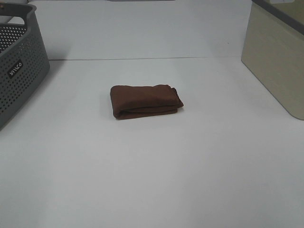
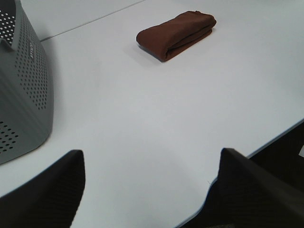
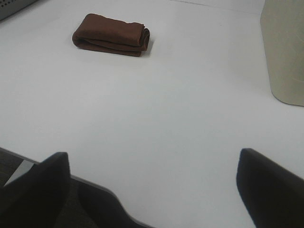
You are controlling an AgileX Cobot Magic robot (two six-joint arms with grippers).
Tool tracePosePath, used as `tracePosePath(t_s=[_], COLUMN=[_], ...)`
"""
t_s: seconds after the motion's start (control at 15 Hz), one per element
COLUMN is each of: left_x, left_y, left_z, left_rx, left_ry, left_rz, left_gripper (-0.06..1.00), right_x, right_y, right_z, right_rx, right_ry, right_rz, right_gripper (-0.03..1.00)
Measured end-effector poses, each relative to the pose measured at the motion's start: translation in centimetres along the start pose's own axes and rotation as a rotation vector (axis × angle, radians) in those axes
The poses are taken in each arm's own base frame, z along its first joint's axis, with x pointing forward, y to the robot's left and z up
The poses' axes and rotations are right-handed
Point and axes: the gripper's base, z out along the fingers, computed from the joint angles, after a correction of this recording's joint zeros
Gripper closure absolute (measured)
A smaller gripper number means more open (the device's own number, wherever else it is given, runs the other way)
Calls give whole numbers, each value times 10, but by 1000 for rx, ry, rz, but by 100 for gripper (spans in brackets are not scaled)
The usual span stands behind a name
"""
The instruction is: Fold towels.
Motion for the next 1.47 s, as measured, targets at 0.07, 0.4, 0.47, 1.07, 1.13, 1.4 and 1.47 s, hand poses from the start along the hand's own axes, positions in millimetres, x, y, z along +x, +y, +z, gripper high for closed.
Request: tracePosePath(t_s=[0.07, 0.4, 0.47, 1.07, 1.13, 1.4, 1.47], left_x=[0, 0, 0, -1, -1, -1, -1], left_y=[0, 0, -1, -1, -1, -1, -1], left_z=[0, 0, 0, 2, 2, 2, 2], left_rx=[0, -34, -70, -286, -286, -286, -286], left_ry=[0, -3, -1, 18, 18, 18, 18], left_rz=[0, -17, -35, -141, -141, -141, -141], left_gripper=[21, 21, 21, 21, 21, 21, 21], right_x=[0, 0, 0, 0, 0, 0, 0], right_y=[0, 0, 1, 3, 3, 3, 3], right_z=[0, 0, 0, 1, 1, 1, 1], right_rx=[0, 14, 45, 194, 194, 194, 194], right_ry=[0, 0, 0, -1, -1, -1, -1], right_rz=[0, 12, 32, 129, 129, 129, 129], right_gripper=[8, 8, 8, 8, 8, 8, 8])
